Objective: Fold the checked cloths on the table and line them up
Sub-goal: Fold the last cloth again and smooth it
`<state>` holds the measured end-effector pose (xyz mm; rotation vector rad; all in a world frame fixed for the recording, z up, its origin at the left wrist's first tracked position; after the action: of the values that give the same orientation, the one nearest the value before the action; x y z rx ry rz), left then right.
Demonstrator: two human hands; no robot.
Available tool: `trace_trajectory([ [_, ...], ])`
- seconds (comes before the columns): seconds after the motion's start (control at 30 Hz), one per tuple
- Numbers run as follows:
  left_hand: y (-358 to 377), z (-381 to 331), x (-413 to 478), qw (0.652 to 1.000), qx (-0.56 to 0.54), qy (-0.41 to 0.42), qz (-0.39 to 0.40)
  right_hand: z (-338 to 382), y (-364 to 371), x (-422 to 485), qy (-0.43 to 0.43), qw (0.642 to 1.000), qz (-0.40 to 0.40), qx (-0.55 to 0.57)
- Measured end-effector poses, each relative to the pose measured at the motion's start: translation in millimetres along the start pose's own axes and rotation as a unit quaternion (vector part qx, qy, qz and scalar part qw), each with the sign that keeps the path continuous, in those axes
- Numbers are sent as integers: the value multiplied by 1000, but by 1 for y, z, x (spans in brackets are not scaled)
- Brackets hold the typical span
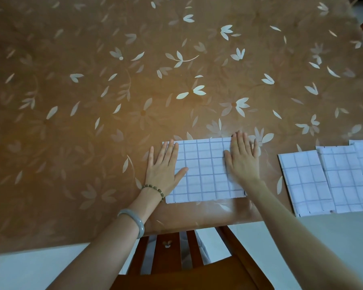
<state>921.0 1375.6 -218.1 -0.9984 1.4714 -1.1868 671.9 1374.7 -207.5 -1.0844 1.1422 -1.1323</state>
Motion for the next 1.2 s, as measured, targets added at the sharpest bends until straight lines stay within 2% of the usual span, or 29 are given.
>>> trace_trajectory([
  [0.1,1,1,-1,1000,0,0,-1,47,-1,3,-68,997,-39,6],
  [0.17,1,0,-1,1000,0,-1,2,84,6,2,-135,990,-24,41],
  [0.23,0,-1,-1,1000,4,-2,1,104,14,0,-157,986,3,58],
  [0.4,0,1,-1,1000,7,0,1,73,18,-1,-148,987,21,51],
  [0.53,-3,2,0,1000,14,8,9,27,14,-7,-95,994,25,45],
  [0.7,-9,36,7,998,47,34,15,-1,9,-11,-72,996,35,37],
  [0.87,-14,47,3,986,98,124,59,0,9,-10,-74,996,37,31],
  [1.0,-10,50,-21,975,97,173,97,0,10,-11,-77,996,34,29],
  [1.2,-14,45,-54,986,15,114,124,0,9,-10,-76,996,39,2],
])
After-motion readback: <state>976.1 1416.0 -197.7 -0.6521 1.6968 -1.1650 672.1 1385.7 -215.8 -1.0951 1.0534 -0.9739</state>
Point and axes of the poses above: each hand's wrist, its own x-axis towards the middle knuckle, its own y-axis out of the palm, z = x × y, the point moved 2 cm from there along x, towards the middle knuckle, and after that the axes turned 8 degrees about -y, right-handed, at the moved point
